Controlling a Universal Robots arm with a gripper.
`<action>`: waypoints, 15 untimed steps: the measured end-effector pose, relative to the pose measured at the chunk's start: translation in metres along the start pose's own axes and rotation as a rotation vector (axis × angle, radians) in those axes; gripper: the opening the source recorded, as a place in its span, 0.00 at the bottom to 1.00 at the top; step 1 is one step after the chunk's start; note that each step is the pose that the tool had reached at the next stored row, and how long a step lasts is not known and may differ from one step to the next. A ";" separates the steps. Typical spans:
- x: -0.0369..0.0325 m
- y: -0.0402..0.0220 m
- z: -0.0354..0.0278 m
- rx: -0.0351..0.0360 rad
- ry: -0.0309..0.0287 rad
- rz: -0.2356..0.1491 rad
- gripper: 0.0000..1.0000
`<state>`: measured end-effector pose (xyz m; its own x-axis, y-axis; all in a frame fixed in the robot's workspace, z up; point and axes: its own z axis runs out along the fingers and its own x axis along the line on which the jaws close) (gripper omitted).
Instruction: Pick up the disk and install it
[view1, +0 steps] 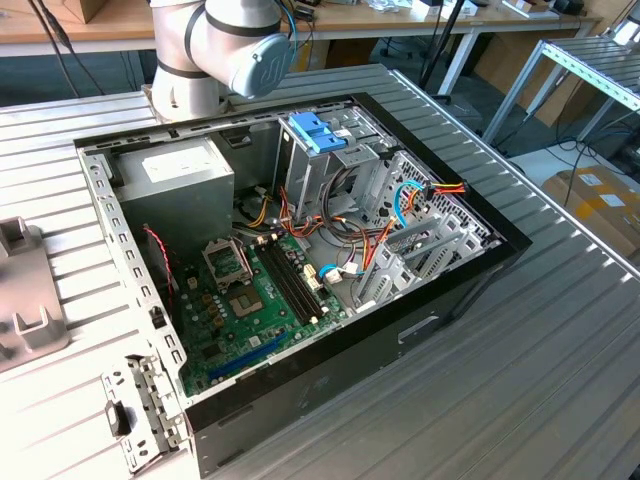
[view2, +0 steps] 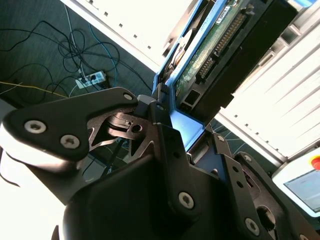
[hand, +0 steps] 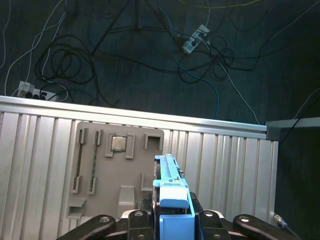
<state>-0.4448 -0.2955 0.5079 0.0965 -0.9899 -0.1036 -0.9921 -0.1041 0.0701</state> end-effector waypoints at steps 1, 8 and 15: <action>0.0001 -0.0007 -0.0001 0.0000 0.0000 0.000 0.37; 0.0003 -0.0023 -0.0002 0.0000 0.0000 0.000 0.37; 0.0007 -0.0046 -0.0004 0.0000 0.0000 0.000 0.37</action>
<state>-0.4401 -0.2958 0.5079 0.0965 -0.9899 -0.1036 -0.9921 -0.1041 0.0701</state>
